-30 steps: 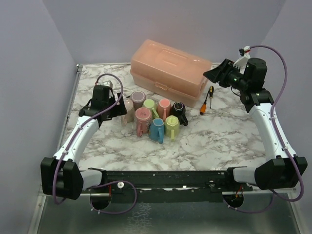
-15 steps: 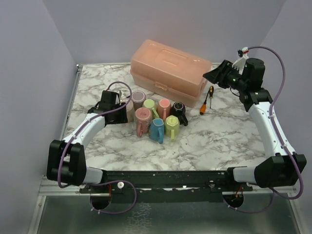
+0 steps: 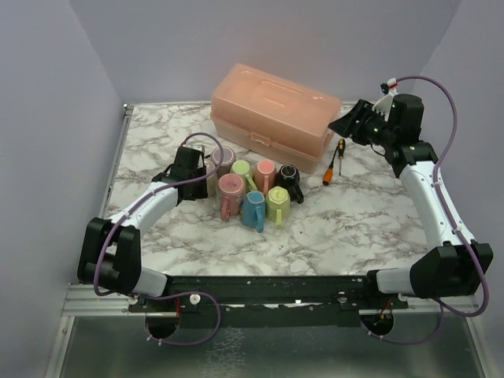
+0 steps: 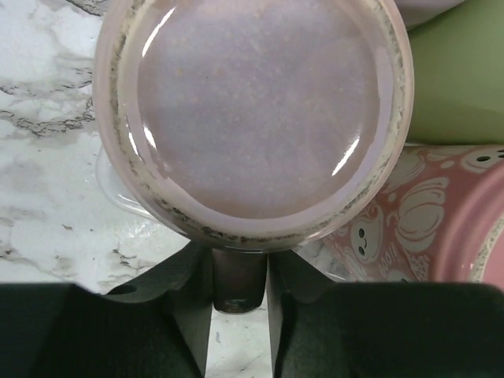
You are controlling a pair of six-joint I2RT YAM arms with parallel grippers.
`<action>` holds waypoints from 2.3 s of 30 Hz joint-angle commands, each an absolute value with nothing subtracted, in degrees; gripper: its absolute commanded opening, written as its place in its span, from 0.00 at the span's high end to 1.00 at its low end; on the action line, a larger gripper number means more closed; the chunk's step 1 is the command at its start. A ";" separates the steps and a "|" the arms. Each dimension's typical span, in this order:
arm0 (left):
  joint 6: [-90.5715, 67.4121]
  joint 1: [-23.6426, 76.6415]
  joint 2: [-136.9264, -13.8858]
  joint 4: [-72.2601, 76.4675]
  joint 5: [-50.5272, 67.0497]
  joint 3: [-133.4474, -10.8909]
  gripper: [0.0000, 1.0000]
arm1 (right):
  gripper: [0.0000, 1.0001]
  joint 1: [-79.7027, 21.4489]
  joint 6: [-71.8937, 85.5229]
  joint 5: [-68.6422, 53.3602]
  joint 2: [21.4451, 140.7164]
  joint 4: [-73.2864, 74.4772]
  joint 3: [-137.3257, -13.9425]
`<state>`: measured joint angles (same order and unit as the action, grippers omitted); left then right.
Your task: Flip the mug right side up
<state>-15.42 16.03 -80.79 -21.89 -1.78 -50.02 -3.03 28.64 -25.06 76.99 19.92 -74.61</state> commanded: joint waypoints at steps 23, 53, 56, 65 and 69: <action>-14.70 17.23 -69.35 -19.21 -14.71 -59.55 1.00 | 0.39 -3.41 28.51 -32.98 74.31 14.22 -71.06; -28.61 24.30 -71.27 19.75 24.54 -85.33 1.00 | 0.10 -25.34 52.51 -36.39 77.67 -43.75 -65.76; -32.97 26.34 -71.10 24.37 24.43 -84.54 1.00 | 0.10 -27.16 55.74 -33.41 79.40 -48.42 -67.36; -40.55 28.77 -71.20 32.10 25.47 -84.62 1.00 | 0.15 -28.82 63.31 -32.12 82.28 -55.93 -72.90; -41.36 29.13 -71.28 33.57 25.27 -83.93 1.00 | 0.21 -29.33 65.71 -32.13 83.65 -58.18 -74.91</action>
<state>-38.30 28.53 -72.25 23.05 25.10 -82.56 -28.62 61.58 -33.50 81.76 -52.93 -72.31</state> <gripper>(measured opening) 0.249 0.814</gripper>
